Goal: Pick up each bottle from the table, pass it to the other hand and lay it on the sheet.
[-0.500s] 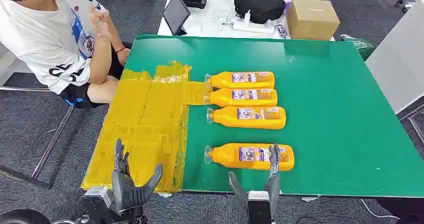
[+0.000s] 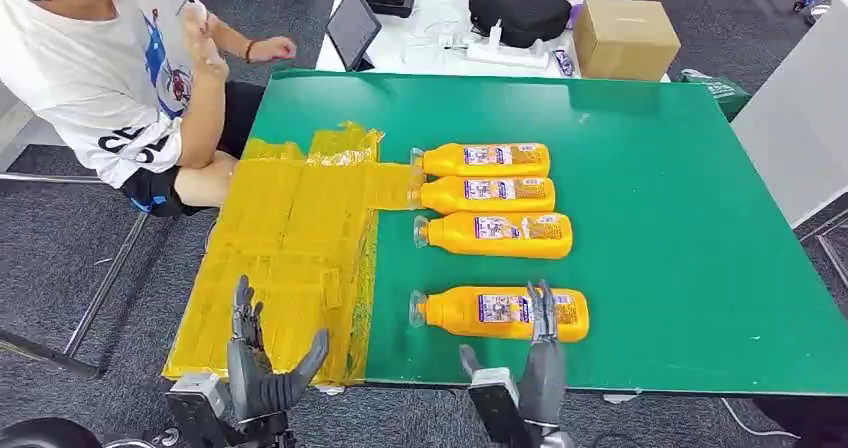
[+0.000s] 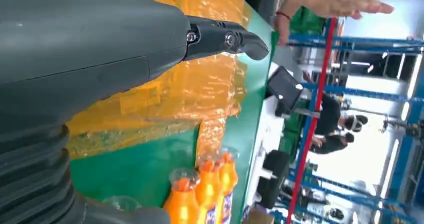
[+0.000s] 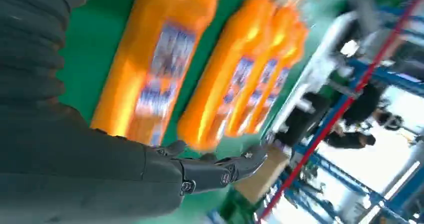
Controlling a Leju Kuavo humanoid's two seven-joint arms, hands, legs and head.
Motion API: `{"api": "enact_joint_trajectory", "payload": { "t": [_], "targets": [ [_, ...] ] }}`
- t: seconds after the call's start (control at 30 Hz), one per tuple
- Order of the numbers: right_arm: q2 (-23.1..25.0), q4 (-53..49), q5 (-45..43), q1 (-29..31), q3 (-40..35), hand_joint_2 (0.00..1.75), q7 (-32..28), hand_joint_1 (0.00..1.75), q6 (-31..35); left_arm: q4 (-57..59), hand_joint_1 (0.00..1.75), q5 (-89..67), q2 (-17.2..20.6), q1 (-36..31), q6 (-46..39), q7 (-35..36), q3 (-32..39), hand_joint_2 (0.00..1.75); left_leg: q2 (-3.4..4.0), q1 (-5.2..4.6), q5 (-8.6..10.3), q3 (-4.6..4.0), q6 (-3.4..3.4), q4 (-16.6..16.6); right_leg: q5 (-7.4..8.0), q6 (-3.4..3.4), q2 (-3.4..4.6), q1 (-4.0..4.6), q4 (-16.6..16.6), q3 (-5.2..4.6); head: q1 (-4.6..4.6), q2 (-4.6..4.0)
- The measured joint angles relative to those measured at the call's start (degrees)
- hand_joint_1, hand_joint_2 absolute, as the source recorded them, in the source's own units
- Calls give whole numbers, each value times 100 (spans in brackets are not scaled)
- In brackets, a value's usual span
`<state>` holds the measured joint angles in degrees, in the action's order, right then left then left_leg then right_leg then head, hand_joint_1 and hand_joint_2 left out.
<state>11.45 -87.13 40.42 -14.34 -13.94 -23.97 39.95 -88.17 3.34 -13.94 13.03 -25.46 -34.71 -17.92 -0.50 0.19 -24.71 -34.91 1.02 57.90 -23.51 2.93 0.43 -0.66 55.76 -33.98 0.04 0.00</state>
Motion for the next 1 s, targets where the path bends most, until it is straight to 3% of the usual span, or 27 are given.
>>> {"api": "enact_joint_trajectory", "payload": {
  "t": [0.17, 0.33, 0.53, 0.67, 1.0],
  "targets": [
    [-509, -489, 912, 269, 351, 175, 914, 0, -437, 48, 0, -70, 0, 0, 190, 31, 17, 175, 0, -5, 1, 1, 1, 1, 2, 2, 0, -5, -1, 1, -2, 0],
    [-820, -666, 1092, 381, 516, 175, 1239, 0, -715, 98, 0, -107, 0, 6, 218, 7, 17, 175, 3, -1, 0, 1, 1, 1, 2, 2, 0, 1, 0, 0, -4, 0],
    [-1188, -640, 1177, 449, 546, 175, 1889, 0, -1639, 136, 0, -225, -7, 6, 349, 61, 44, 175, 0, 1, 0, -1, 0, 1, 0, 2, 0, 2, 0, 1, -4, 0],
    [-1370, -420, 907, 502, 544, 175, 1966, 0, -2220, 184, 0, -337, -15, -12, 509, 109, 55, 175, -1, 0, 0, -2, 1, 1, 0, 2, 0, 1, -1, 1, -2, 0],
    [-1532, -102, 834, 583, 540, 175, 1955, 0, -2319, 251, 0, -352, -33, -25, 527, 131, 79, 175, -1, 1, 0, -2, 1, 1, 0, 2, 0, 2, 0, 0, 0, 0]
  ]
}}
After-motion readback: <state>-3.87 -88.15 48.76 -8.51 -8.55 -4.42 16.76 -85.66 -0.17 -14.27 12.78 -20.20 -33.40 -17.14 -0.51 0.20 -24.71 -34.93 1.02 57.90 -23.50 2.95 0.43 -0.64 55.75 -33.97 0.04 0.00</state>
